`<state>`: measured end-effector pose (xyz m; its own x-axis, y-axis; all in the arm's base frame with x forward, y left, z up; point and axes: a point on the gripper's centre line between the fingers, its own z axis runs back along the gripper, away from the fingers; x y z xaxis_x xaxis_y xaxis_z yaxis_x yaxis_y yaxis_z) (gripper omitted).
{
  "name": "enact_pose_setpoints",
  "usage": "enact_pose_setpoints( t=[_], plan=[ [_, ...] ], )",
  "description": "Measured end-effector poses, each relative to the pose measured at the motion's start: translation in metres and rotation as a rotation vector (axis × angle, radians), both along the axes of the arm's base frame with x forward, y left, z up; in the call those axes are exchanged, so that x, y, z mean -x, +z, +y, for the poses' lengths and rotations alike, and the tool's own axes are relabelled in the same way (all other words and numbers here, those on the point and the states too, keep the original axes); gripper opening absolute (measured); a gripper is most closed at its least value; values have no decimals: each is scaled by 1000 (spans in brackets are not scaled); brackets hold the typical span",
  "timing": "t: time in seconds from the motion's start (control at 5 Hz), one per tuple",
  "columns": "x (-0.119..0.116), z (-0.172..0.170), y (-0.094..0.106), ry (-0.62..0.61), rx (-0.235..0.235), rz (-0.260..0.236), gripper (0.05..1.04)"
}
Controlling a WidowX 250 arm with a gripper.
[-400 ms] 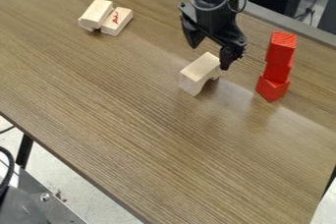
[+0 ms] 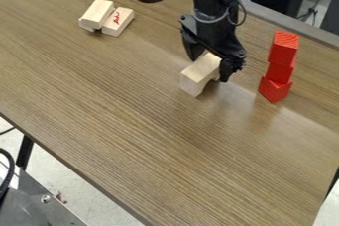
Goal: Move the arch to the left blocks
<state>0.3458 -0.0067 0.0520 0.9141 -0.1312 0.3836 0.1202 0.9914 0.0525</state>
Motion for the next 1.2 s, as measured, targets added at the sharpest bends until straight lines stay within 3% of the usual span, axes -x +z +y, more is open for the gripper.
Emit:
enact_pose_setpoints(
  t=[0.4, 0.6, 0.8, 1.2],
  plan=[
    [-10, 3, -19, 83, -8, 2, 971],
    [-25, 3, -28, 139, -16, -5, 672],
    [-27, 3, -28, 145, -20, 4, 532],
    [-28, 29, -24, 239, 2, 52, 532]
  ],
)
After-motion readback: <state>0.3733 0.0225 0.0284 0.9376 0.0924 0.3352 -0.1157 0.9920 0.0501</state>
